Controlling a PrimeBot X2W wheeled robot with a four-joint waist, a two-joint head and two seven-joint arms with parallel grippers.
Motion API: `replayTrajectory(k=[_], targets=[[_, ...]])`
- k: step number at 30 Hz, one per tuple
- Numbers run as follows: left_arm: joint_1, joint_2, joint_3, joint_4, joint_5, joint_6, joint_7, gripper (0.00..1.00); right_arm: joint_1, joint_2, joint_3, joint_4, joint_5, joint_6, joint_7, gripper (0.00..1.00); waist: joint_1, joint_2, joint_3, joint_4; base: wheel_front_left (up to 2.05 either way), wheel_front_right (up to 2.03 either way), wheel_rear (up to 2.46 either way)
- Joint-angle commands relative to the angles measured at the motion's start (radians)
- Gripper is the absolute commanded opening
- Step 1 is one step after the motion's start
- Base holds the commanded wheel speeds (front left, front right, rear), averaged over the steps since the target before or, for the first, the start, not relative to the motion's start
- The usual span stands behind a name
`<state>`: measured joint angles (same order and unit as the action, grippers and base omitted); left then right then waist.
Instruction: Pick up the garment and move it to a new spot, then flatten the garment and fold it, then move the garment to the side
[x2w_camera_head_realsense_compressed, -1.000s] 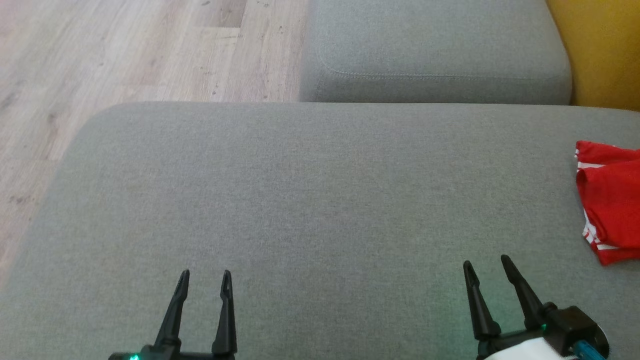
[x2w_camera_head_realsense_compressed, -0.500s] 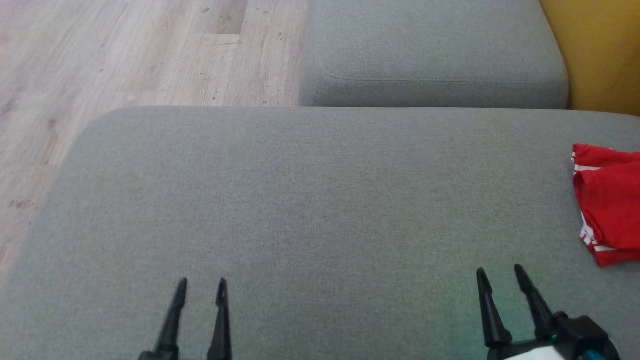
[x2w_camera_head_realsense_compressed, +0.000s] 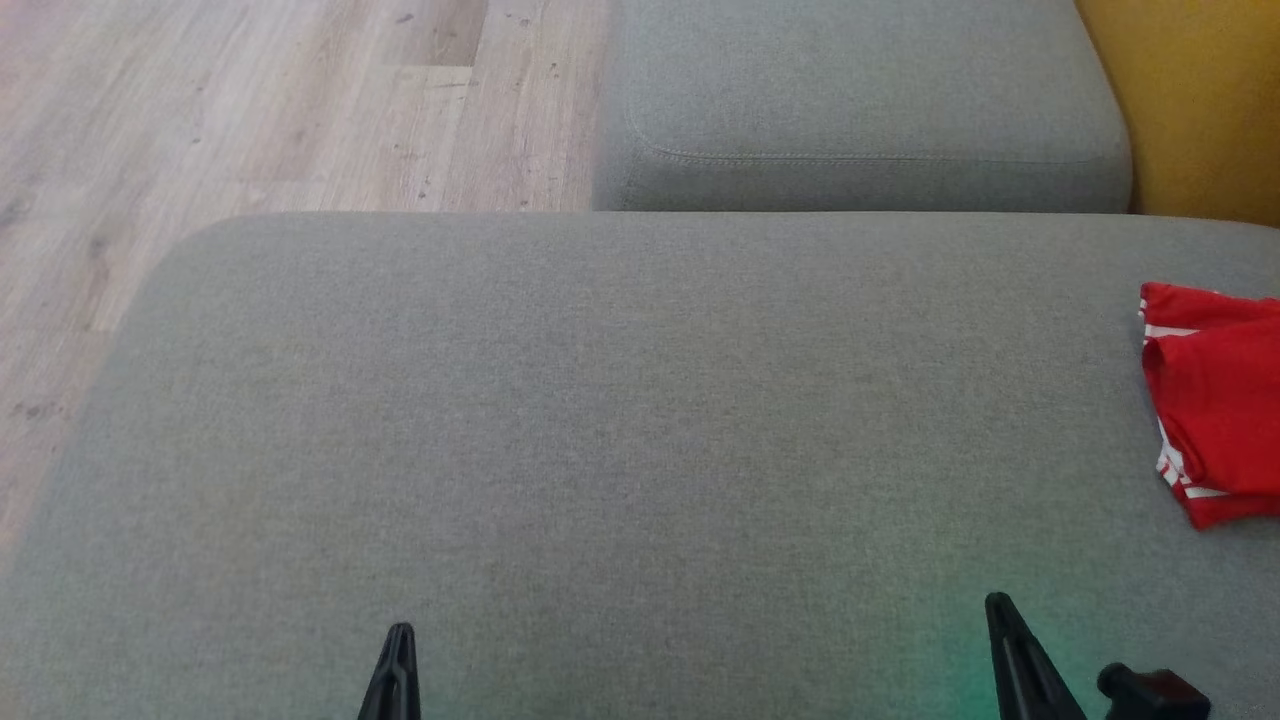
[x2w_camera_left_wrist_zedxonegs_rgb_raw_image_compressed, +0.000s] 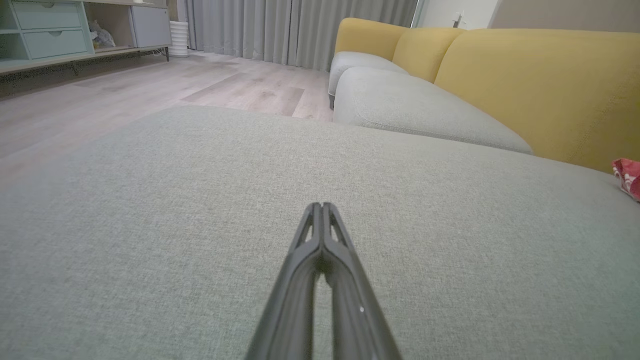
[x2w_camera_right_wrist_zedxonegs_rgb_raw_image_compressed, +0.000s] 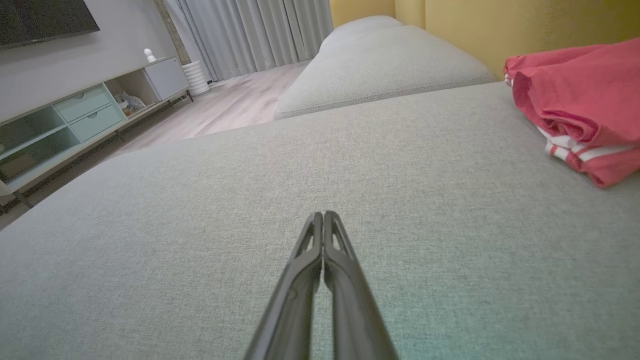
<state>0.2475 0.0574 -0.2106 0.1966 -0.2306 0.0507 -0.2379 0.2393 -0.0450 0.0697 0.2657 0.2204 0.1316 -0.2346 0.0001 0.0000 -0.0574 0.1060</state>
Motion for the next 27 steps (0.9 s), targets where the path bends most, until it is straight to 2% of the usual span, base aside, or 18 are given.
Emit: replayTrajectory(k=[1, 27], targets=[[-0.04, 0.004, 0.013, -0.027, -0.033, -0.011, 0.003, 0.0, -0.035, -0.007, -0.005, -0.03, 0.034, 0.0, 0.009, 0.0, 0.0, 0.0, 0.001, -0.001, 0.0, 0.0, 0.0], [-0.109, 0.018, 0.058, -0.007, -0.343, -0.049, 0.061, 0.0, -0.102, -0.019, -0.027, -0.029, 0.342, 0.0, 0.069, 0.0, -0.0001, 0.0, 0.014, -0.024, 0.0, 0.0, 0.0]])
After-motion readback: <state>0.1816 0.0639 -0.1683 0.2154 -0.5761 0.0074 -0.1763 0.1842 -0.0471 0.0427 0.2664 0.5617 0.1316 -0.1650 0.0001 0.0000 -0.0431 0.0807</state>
